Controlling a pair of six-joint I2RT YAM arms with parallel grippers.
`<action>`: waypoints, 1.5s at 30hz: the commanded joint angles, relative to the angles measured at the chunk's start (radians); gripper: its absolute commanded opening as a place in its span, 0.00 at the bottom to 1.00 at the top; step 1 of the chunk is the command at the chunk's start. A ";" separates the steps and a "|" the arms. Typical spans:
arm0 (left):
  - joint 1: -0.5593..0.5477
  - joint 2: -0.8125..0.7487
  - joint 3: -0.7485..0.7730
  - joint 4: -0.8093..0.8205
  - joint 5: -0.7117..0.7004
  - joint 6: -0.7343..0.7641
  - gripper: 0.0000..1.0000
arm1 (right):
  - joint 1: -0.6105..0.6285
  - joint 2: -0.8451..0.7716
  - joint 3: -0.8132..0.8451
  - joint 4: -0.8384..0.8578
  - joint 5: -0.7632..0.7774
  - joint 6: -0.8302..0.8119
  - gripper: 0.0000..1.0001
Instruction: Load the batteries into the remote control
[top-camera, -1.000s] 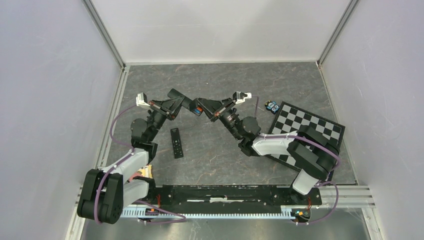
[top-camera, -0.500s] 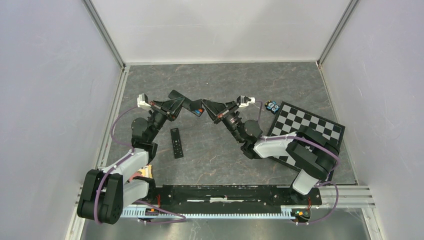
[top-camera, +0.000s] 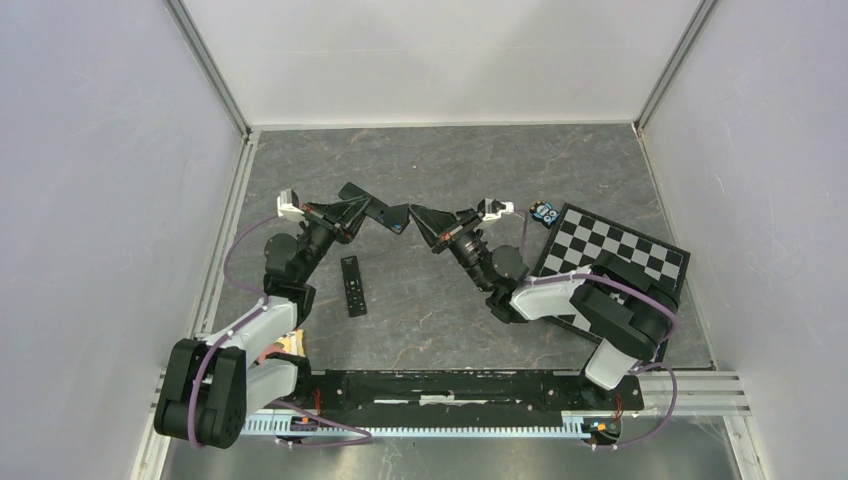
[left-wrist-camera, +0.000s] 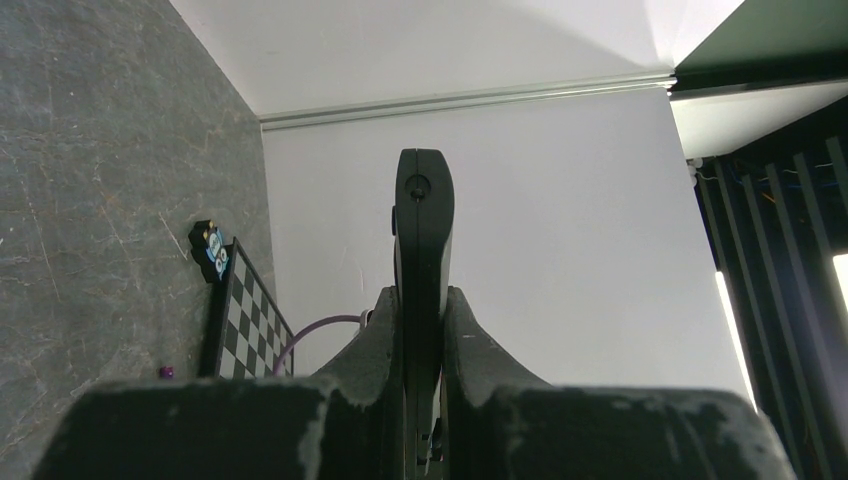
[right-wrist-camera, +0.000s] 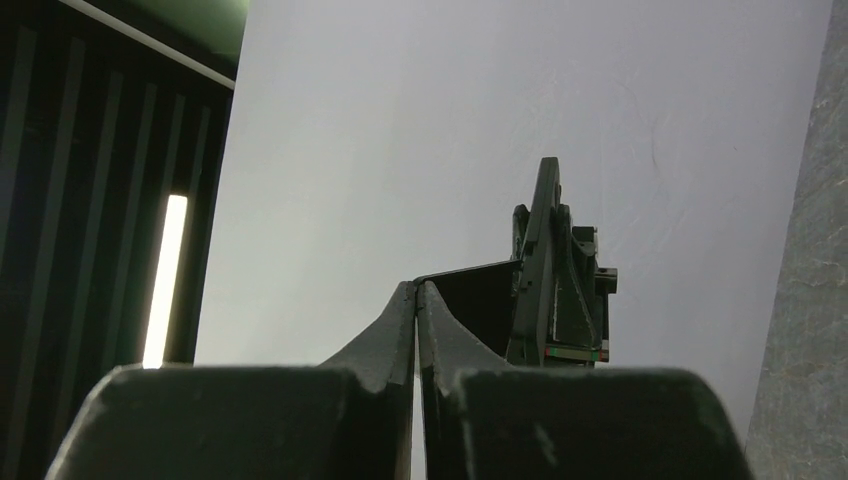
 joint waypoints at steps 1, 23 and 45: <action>-0.002 -0.008 0.048 0.030 0.007 -0.039 0.02 | 0.000 0.002 -0.017 0.045 0.008 0.017 0.06; -0.002 -0.022 0.061 -0.136 0.000 -0.019 0.02 | -0.010 -0.039 -0.080 -0.011 0.016 0.055 0.25; -0.002 -0.014 0.064 -0.127 0.006 -0.042 0.02 | -0.017 -0.078 -0.094 -0.155 -0.007 0.052 0.33</action>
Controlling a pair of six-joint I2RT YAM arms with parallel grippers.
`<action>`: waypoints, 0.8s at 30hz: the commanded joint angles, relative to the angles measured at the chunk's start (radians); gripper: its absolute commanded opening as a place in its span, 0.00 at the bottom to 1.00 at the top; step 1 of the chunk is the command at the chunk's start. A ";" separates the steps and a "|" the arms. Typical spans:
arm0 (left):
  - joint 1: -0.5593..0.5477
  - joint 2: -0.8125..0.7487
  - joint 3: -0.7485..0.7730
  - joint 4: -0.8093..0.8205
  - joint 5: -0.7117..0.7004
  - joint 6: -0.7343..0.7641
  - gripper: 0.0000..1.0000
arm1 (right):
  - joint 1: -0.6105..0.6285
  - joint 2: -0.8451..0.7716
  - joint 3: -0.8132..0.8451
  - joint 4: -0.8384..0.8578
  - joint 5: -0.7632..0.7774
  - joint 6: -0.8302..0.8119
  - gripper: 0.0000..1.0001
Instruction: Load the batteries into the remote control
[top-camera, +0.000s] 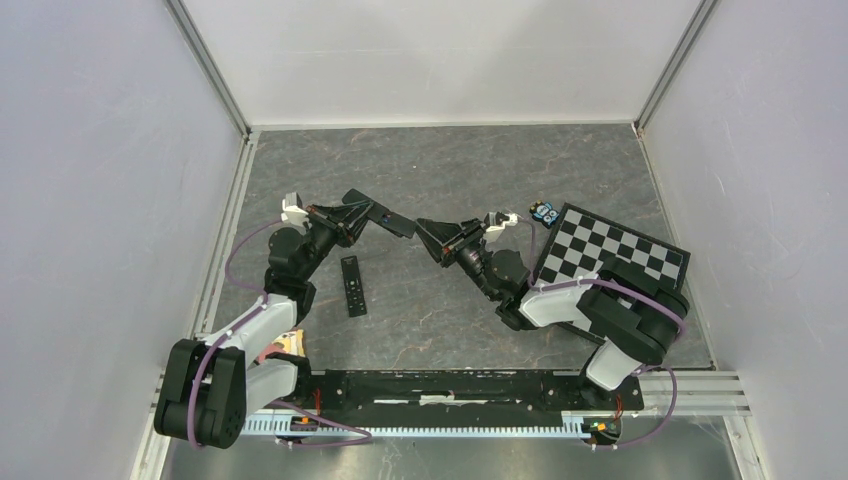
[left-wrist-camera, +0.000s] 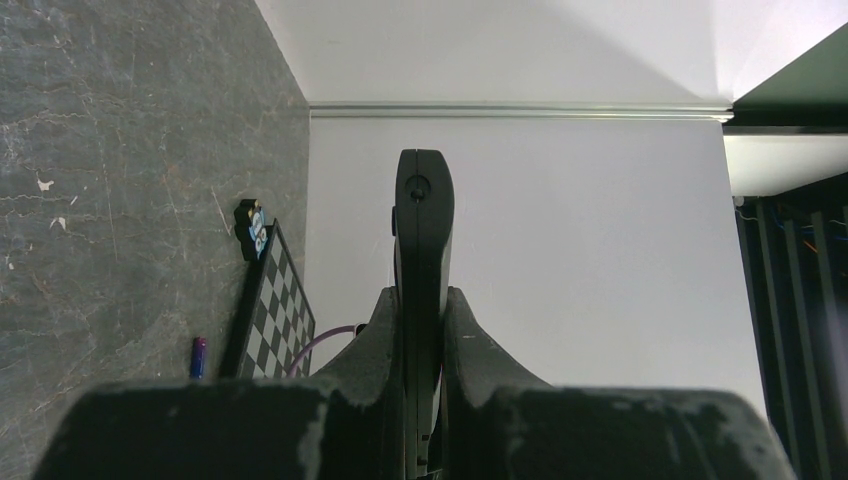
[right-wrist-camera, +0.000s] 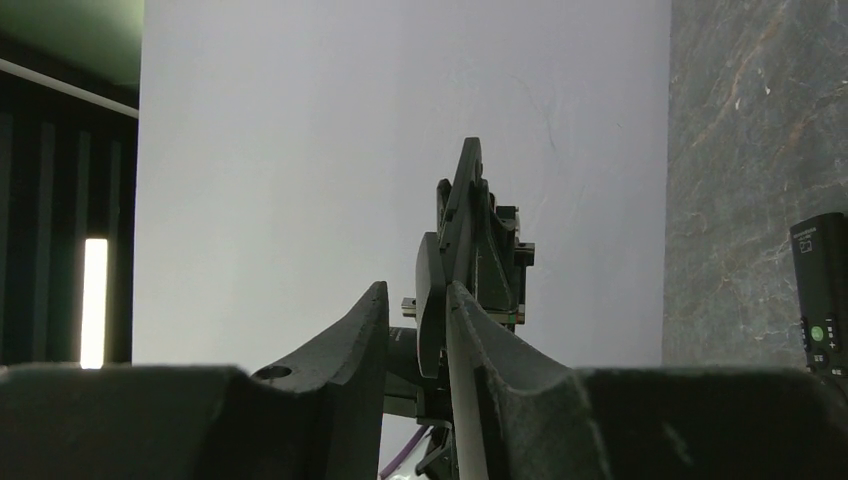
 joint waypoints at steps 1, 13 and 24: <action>-0.002 -0.013 0.040 0.037 0.006 -0.040 0.02 | -0.003 -0.032 0.003 -0.017 -0.007 0.007 0.33; -0.002 -0.005 0.043 0.036 0.005 -0.019 0.02 | -0.006 -0.056 0.031 -0.106 -0.054 -0.046 0.26; -0.002 -0.005 0.048 0.038 0.036 0.030 0.02 | -0.023 -0.091 0.030 -0.151 -0.101 -0.099 0.04</action>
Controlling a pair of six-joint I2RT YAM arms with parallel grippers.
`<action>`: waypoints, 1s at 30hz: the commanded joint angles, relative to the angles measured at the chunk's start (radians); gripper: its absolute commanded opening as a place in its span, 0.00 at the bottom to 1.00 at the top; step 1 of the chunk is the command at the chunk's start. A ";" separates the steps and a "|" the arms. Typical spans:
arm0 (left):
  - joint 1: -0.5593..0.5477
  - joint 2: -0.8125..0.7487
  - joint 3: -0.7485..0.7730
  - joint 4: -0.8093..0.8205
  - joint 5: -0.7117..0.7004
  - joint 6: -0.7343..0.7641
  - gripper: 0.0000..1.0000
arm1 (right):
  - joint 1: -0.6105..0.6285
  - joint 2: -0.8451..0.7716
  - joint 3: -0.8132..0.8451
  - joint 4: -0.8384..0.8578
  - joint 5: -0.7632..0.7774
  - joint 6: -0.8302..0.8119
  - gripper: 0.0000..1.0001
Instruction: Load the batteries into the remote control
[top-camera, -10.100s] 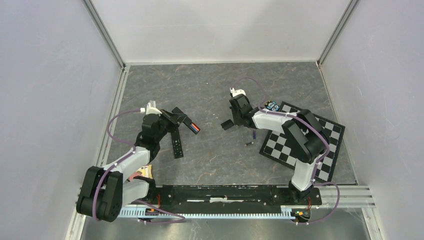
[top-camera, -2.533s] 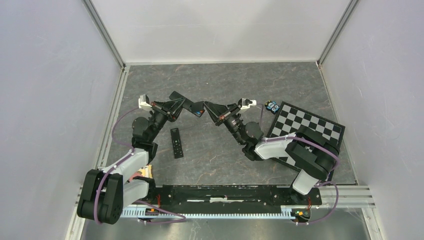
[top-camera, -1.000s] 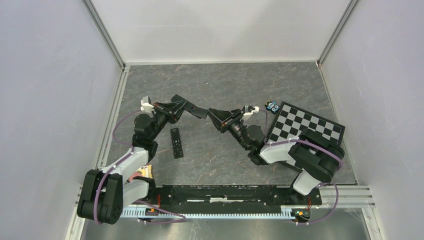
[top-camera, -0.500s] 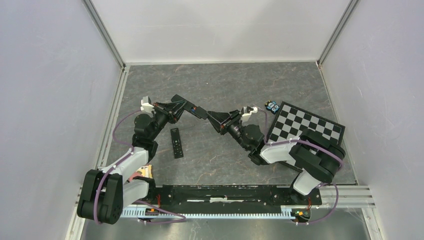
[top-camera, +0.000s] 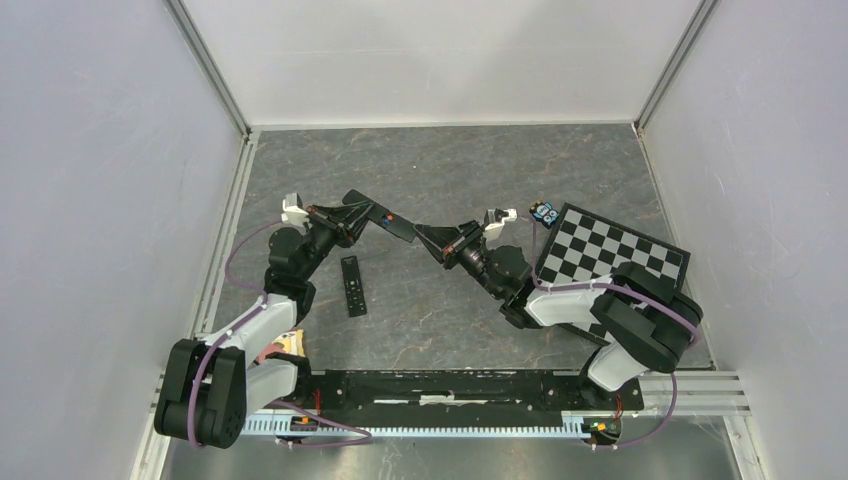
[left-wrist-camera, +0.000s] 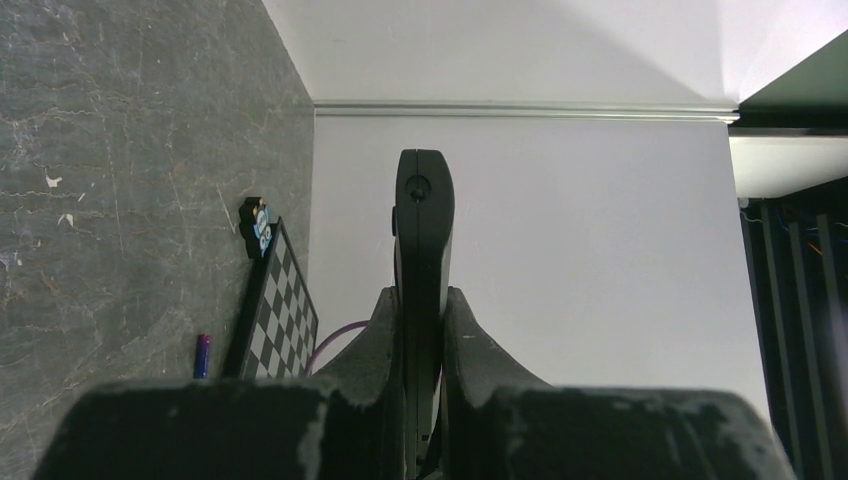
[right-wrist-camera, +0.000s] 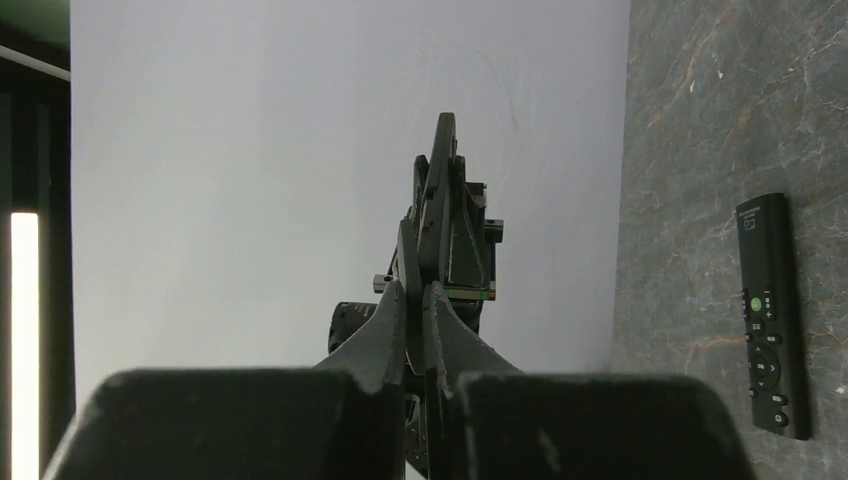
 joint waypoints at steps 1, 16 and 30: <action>-0.002 -0.006 0.046 0.050 0.034 0.036 0.02 | -0.008 -0.036 0.027 -0.024 -0.024 -0.041 0.00; -0.002 -0.005 0.014 0.273 0.060 0.200 0.02 | -0.008 -0.018 0.063 0.048 0.027 0.032 0.00; -0.002 0.005 0.024 0.308 0.045 0.214 0.02 | -0.004 -0.046 0.115 -0.121 0.019 -0.021 0.00</action>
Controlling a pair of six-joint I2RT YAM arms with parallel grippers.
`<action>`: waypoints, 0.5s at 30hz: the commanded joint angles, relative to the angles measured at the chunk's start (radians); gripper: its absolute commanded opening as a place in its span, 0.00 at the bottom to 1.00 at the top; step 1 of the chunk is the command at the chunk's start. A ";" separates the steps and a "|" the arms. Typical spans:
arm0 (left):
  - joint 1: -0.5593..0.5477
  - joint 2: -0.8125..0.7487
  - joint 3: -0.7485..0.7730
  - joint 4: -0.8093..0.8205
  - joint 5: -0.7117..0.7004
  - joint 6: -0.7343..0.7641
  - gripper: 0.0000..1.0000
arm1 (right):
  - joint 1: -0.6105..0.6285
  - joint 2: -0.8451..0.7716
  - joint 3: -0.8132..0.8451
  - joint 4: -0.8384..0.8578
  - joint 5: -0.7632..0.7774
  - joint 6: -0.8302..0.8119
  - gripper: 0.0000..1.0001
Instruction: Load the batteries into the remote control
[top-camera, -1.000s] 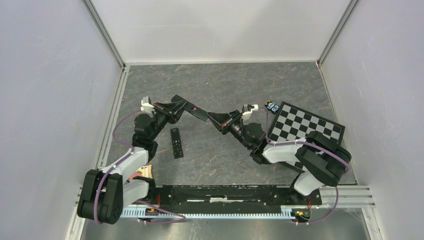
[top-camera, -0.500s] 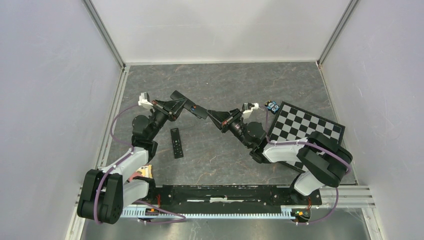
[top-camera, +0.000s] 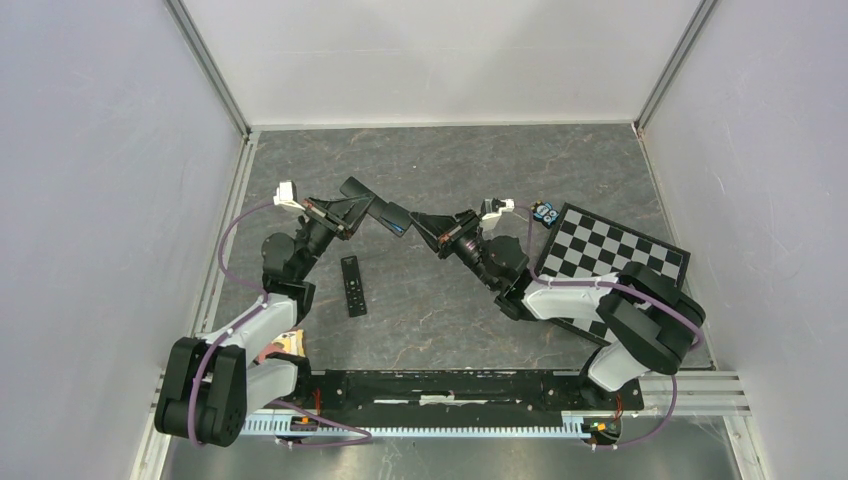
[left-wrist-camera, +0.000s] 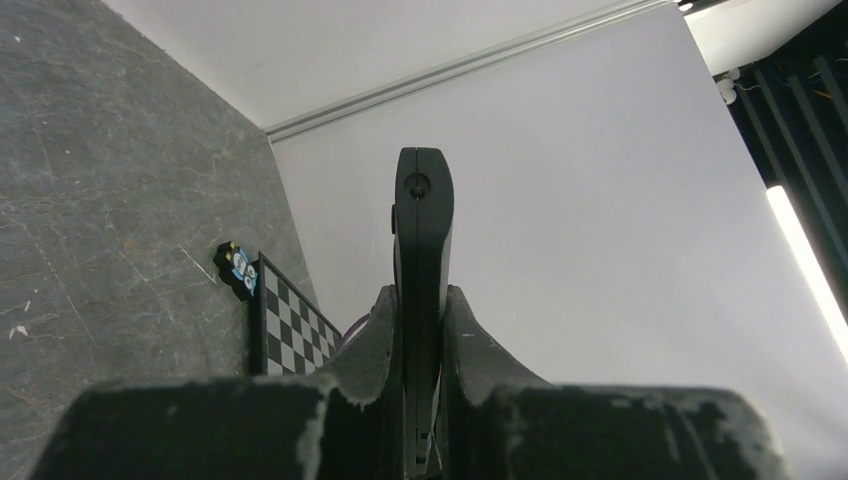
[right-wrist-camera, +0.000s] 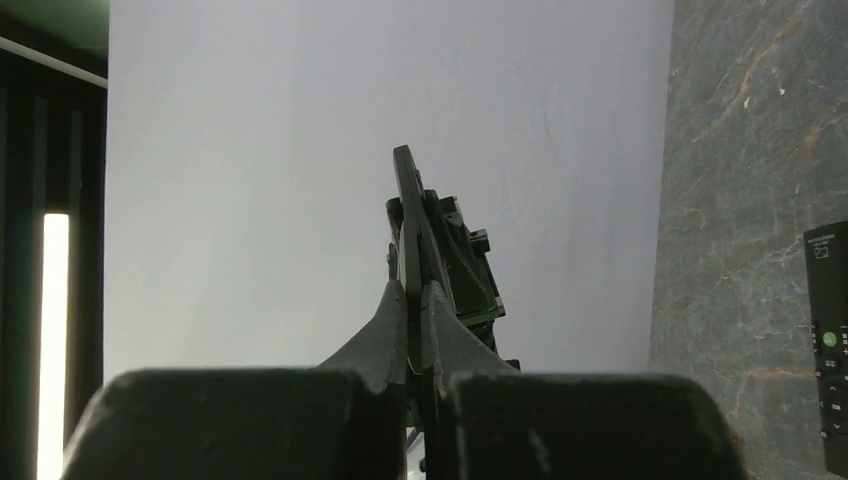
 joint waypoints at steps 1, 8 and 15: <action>-0.002 -0.001 0.027 0.058 -0.011 0.048 0.02 | 0.001 -0.037 0.029 -0.081 0.016 -0.034 0.00; -0.002 -0.008 0.038 0.013 -0.052 0.042 0.02 | 0.007 -0.059 0.037 -0.159 0.029 -0.063 0.00; -0.002 0.004 0.054 -0.013 -0.069 0.023 0.02 | 0.014 -0.064 0.037 -0.197 0.028 -0.069 0.00</action>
